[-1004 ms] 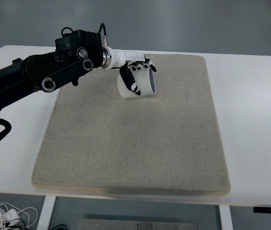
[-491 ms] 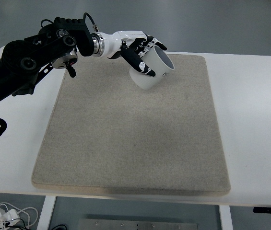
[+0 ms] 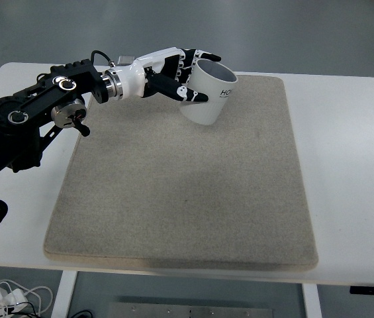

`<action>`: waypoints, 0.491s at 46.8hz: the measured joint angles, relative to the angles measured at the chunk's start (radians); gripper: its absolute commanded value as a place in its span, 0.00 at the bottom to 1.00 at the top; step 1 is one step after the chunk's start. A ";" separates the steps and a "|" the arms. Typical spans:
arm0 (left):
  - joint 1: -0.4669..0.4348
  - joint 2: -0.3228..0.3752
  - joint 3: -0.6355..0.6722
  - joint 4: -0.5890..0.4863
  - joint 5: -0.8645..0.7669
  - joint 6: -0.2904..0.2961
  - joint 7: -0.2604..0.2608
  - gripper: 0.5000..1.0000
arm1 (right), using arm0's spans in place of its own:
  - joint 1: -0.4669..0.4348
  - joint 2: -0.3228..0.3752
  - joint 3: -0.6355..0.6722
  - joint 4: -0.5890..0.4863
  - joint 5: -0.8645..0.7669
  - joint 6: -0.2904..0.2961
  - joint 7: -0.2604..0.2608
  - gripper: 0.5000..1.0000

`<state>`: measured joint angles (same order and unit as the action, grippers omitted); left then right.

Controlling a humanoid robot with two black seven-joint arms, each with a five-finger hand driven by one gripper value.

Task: Upright white cup

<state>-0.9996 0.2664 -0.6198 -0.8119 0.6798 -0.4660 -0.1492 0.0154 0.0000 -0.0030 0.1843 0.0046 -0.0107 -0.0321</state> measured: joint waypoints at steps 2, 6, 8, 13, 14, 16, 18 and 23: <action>0.019 0.008 -0.014 0.001 0.000 -0.005 -0.024 0.00 | 0.000 0.000 0.000 0.000 0.000 0.000 0.000 0.90; 0.051 0.017 -0.036 0.001 -0.001 -0.018 -0.071 0.00 | 0.000 0.000 0.000 0.000 0.000 0.000 0.000 0.90; 0.069 0.018 -0.046 0.009 -0.001 -0.025 -0.097 0.00 | 0.000 0.000 0.000 0.001 0.000 0.000 0.000 0.90; 0.104 0.019 -0.054 0.056 -0.001 -0.040 -0.175 0.00 | 0.000 0.000 0.000 0.000 0.000 0.000 0.000 0.90; 0.106 0.019 -0.054 0.070 -0.001 -0.044 -0.196 0.00 | 0.000 0.000 0.000 0.000 0.000 0.000 0.000 0.90; 0.108 0.020 -0.054 0.095 0.001 -0.050 -0.233 0.00 | 0.000 0.000 0.000 0.000 0.000 0.000 0.000 0.90; 0.108 0.023 -0.050 0.127 0.003 -0.057 -0.273 0.00 | 0.000 0.000 0.000 0.000 0.000 0.000 0.000 0.90; 0.108 0.024 -0.041 0.185 0.005 -0.081 -0.355 0.00 | 0.000 0.000 0.000 0.000 0.000 0.000 0.000 0.90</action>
<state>-0.8913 0.2902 -0.6605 -0.6265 0.6847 -0.5467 -0.5038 0.0153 0.0000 -0.0030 0.1846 0.0046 -0.0107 -0.0322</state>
